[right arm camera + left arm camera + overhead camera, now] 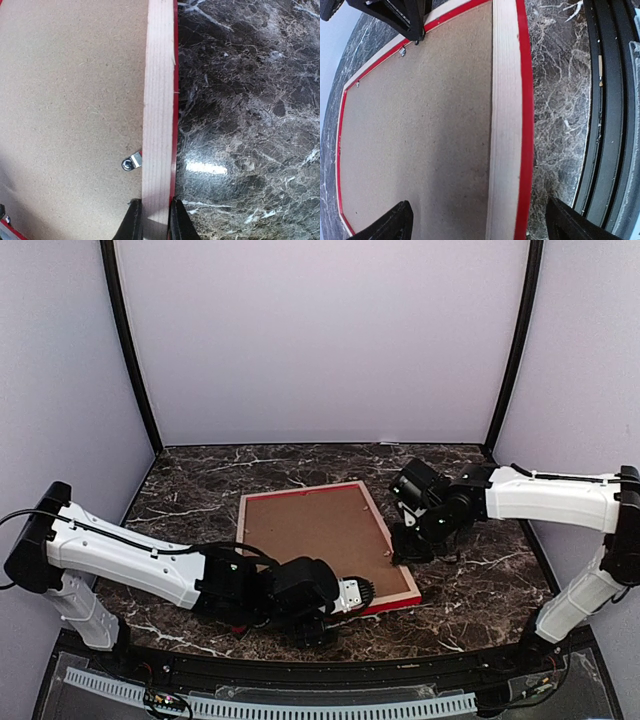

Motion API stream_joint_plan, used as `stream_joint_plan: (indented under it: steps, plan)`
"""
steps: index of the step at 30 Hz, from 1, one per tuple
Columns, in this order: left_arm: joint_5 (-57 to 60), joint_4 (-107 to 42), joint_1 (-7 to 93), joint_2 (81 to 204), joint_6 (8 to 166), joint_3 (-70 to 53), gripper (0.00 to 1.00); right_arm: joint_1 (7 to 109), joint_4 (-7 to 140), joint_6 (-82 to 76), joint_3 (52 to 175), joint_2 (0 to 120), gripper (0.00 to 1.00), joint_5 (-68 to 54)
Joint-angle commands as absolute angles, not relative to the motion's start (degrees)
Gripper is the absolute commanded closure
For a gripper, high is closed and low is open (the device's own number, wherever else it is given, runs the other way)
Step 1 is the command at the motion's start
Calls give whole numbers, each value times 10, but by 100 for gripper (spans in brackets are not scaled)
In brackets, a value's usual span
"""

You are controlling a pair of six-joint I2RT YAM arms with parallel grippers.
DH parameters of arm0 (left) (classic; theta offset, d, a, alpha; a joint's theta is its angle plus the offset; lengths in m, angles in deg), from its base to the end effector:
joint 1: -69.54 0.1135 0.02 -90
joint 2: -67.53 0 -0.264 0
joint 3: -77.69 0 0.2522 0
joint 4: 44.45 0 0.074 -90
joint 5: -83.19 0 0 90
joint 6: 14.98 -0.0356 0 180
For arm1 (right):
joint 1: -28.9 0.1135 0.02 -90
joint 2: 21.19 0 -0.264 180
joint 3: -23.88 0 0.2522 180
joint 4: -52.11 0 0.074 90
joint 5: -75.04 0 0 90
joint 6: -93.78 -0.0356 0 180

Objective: Put the photo into the frame
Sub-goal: Pass from the right arm to the left

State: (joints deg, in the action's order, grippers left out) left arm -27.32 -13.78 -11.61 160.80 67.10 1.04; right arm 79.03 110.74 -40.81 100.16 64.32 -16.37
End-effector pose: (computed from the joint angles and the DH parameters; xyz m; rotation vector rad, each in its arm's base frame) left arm 0.0661 -0.3435 0.2261 1.5187 1.7788 -0.2053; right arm 0.1863 0.2217 0.2347 -0.1303 2.8339 0.3846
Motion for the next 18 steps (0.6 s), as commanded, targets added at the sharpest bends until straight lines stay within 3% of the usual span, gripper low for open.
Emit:
stream_joint_plan:
  steps: [1,10,18]
  plan:
    - [-363,-103,-135,1621,626,-20,6,788,1100,-394,1044,609,100,-118]
    - [-472,-87,-164,1651,609,-37,20,788,1097,-399,1042,604,100,-97]
    - [-515,-99,-175,1644,580,-40,49,788,1103,-394,1046,602,100,-92]
